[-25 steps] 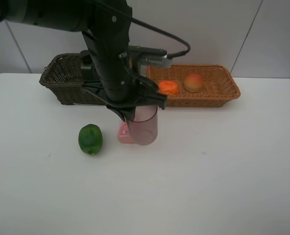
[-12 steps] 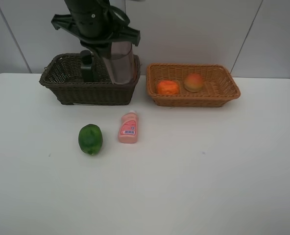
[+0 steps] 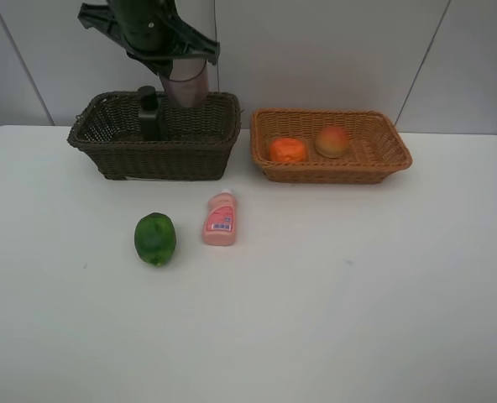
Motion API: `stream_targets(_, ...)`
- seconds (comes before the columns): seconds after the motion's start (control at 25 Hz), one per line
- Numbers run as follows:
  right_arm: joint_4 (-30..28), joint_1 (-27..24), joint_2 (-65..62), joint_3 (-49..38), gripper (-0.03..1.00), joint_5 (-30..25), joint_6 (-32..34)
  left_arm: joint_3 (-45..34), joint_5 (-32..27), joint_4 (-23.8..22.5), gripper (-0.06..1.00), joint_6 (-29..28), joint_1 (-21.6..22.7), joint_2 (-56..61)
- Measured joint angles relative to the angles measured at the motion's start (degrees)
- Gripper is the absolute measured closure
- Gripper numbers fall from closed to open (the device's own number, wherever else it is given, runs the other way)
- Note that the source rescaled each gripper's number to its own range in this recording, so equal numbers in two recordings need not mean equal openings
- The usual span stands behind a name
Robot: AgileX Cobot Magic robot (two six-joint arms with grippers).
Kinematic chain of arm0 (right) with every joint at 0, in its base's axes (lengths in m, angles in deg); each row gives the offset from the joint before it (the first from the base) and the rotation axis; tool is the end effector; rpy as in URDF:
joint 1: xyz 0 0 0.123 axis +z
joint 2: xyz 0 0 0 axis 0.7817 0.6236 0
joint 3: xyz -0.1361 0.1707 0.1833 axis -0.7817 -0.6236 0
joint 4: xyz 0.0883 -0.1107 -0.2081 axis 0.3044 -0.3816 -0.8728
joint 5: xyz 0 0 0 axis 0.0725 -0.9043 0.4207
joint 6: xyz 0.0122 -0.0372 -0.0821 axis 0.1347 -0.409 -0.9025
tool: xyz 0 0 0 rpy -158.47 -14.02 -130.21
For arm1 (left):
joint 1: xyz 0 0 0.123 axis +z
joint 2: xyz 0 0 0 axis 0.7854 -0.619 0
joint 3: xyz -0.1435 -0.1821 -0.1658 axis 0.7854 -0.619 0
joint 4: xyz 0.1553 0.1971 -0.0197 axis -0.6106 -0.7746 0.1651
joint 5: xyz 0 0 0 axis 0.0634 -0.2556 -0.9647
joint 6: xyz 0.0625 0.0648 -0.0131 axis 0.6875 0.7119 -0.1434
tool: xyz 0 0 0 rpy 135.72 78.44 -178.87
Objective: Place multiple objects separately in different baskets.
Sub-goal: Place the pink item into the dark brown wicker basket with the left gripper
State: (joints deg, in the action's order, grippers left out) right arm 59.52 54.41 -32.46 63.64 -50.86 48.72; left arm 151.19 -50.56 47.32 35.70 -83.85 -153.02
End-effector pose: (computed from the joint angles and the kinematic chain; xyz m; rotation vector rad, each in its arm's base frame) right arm -0.0087 -0.0004 0.2841 -0.0152 2.0171 0.0568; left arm 0.3851 -0.2029 0.2815 0.2984 2.3782 0.1134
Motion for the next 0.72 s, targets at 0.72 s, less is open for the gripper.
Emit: stream_targets(0.72, 0.00, 0.00, 0.00, 0.00, 0.00, 0.00, 0.00, 0.00, 10.36, -2.68, 0.94, -0.19, 3.90, -10.66)
